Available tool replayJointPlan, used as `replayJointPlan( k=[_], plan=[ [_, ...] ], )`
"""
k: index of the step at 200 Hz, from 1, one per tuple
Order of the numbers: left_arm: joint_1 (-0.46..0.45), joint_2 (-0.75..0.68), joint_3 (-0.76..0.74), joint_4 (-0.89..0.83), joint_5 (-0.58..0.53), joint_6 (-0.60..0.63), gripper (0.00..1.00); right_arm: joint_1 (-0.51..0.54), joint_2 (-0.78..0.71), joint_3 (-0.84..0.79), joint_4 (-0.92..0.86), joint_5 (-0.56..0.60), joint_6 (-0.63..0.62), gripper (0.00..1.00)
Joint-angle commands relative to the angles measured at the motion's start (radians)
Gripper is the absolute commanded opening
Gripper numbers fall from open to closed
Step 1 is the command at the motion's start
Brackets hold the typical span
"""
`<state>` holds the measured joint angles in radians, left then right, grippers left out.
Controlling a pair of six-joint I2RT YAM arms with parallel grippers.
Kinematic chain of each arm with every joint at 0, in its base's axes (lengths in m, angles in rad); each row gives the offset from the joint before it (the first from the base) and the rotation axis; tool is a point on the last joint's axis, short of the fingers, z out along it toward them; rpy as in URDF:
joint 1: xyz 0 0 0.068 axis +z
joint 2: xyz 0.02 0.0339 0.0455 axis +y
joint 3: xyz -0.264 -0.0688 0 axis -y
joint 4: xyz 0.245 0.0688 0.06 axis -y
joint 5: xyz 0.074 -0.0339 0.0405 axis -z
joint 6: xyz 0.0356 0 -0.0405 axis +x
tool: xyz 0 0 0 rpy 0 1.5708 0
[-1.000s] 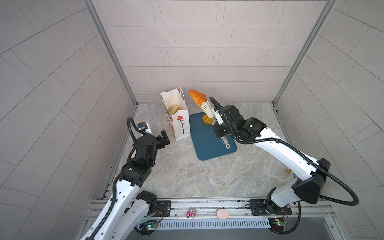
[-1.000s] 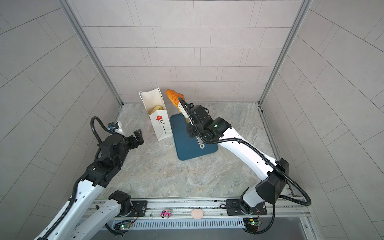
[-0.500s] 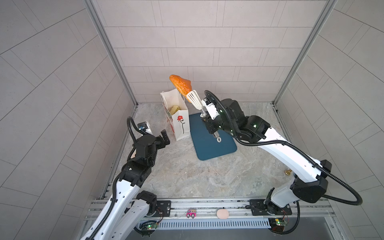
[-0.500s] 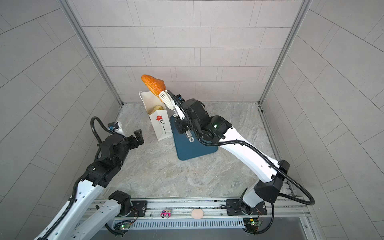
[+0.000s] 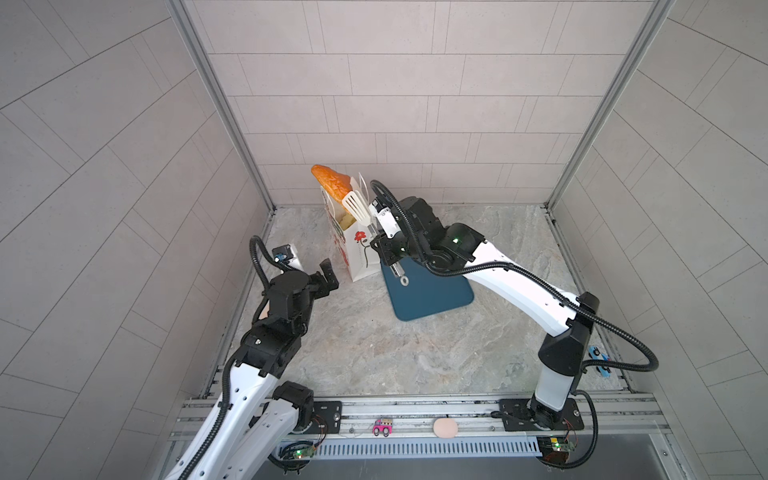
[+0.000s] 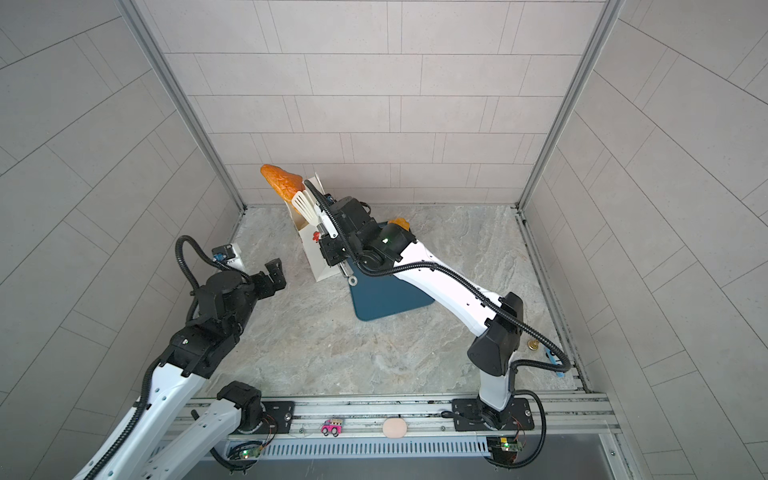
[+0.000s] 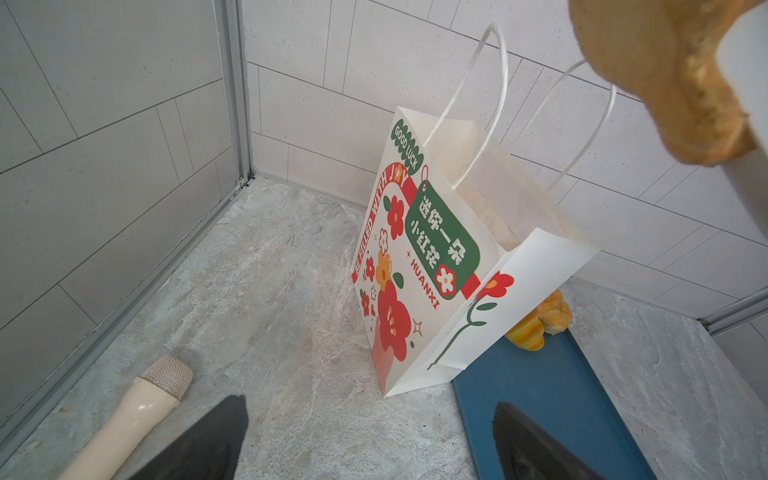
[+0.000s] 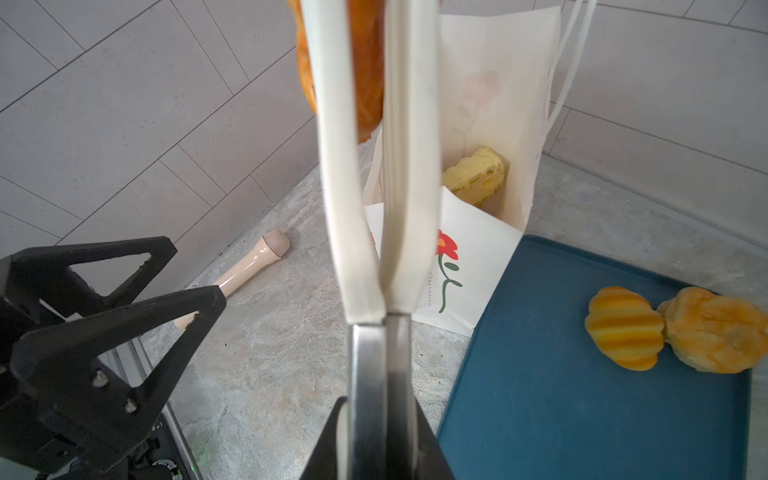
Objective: Place the fake bread into the paper bag
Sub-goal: 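Lower the croissant in the tongs into the paper bag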
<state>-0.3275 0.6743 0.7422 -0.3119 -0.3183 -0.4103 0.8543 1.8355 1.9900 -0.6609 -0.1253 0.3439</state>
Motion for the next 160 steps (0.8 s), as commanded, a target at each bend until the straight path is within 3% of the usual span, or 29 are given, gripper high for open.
replayJointPlan(
  k=[1,46,108,160],
  plan=[
    [0.005,-0.020,0.014,-0.014,-0.028,0.003,1.00,-0.015,0.008,0.061,0.004,-0.010,0.049,0.17],
    [0.005,-0.022,0.013,-0.018,-0.036,0.010,1.00,-0.043,0.047,0.066,-0.002,-0.025,0.092,0.17],
    [0.005,-0.010,0.012,-0.008,-0.034,0.008,1.00,-0.062,0.130,0.159,-0.081,-0.133,0.096,0.17],
    [0.005,-0.010,0.013,-0.009,-0.036,0.009,1.00,-0.073,0.145,0.158,-0.091,-0.134,0.112,0.17]
  ],
)
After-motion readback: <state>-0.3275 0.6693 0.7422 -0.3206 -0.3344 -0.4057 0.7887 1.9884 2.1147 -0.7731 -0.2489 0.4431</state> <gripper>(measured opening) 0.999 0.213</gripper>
